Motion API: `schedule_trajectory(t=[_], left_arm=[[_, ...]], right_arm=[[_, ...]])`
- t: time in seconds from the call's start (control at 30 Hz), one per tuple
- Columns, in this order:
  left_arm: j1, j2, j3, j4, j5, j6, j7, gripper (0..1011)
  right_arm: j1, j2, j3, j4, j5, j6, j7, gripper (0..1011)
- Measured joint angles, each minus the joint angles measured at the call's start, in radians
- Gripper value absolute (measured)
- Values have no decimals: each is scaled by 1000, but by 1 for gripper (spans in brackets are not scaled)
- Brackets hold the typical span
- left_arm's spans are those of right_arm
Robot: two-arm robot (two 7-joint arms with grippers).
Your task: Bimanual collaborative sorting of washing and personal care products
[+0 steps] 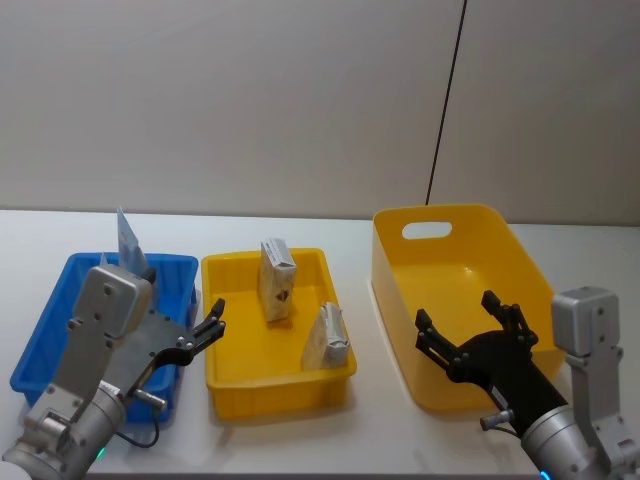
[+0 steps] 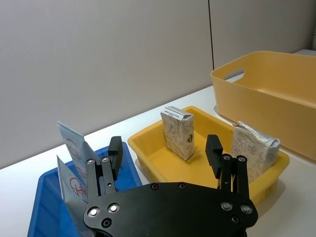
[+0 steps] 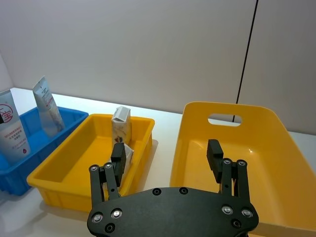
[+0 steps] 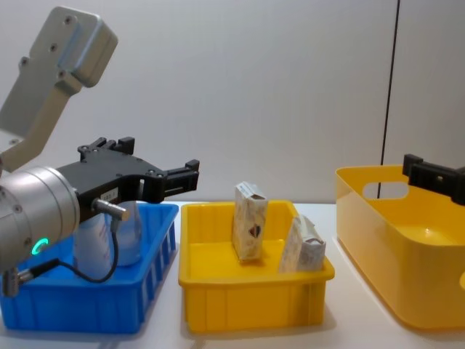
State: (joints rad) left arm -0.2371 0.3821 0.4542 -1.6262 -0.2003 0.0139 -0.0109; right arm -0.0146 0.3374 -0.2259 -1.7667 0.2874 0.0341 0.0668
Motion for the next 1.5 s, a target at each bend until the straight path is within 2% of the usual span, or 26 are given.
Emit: schedule_trajectory(t=[0.4,0.67,1.07,1.2,1.5], left_arm=[[0,0,0,0,0,0,0,1001],[0,0,0,0,0,0,0,1001],[0,0,0,0,0,0,0,1001],[0,0,0,0,0,0,0,1001],[0,0,0,0,0,0,0,1001]], right_arm=[[3,-5,-4,1,-2,7,0,1004],[25,-29,-28,11,-15,61,-11,1004],[100,-105,-94,77,-48,188,-47,1004],[119,-123,-105,95,-55,214,-57,1004],[183,-190,-127,171,-73,301,-96,1004]])
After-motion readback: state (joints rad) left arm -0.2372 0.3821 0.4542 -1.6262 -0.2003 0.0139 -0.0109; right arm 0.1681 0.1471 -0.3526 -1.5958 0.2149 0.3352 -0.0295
